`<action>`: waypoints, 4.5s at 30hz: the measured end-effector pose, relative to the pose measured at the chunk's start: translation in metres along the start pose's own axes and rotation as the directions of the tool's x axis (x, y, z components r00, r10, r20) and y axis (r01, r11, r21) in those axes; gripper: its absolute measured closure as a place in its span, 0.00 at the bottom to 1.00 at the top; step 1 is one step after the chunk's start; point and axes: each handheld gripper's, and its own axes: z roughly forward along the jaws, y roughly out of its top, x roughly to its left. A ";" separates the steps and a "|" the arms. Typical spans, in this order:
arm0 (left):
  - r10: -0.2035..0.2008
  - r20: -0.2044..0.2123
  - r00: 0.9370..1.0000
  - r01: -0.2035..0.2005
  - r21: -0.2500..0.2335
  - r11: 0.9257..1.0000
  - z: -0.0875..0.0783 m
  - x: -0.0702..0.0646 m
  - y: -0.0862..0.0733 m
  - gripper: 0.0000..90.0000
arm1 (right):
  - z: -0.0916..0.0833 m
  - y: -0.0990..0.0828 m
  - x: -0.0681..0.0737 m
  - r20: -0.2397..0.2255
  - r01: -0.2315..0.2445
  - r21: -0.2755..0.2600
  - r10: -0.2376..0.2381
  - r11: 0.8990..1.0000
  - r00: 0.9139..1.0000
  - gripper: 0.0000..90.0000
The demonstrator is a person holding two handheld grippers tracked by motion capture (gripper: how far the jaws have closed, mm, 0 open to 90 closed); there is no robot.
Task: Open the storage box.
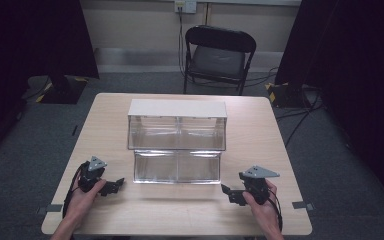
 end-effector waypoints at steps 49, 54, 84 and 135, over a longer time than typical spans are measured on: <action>-0.016 -0.003 1.000 0.016 -0.009 1.000 0.000 -0.001 0.000 0.00 | 0.022 0.013 0.024 -0.085 0.012 -0.033 -0.015 0.999 0.996 0.19; -0.015 -0.003 1.000 0.015 -0.008 1.000 0.000 -0.001 0.000 0.00 | 0.021 0.013 0.025 -0.092 0.016 -0.040 -0.019 0.999 0.996 0.19; -0.021 -0.003 1.000 0.021 -0.010 1.000 0.000 -0.002 0.000 0.00 | 0.015 0.015 0.028 -0.115 0.020 -0.066 -0.028 0.998 0.993 0.19; -0.025 -0.002 1.000 0.025 -0.011 1.000 0.000 -0.002 -0.001 0.00 | 0.003 0.022 0.027 -0.113 0.015 -0.133 -0.031 0.991 0.993 0.18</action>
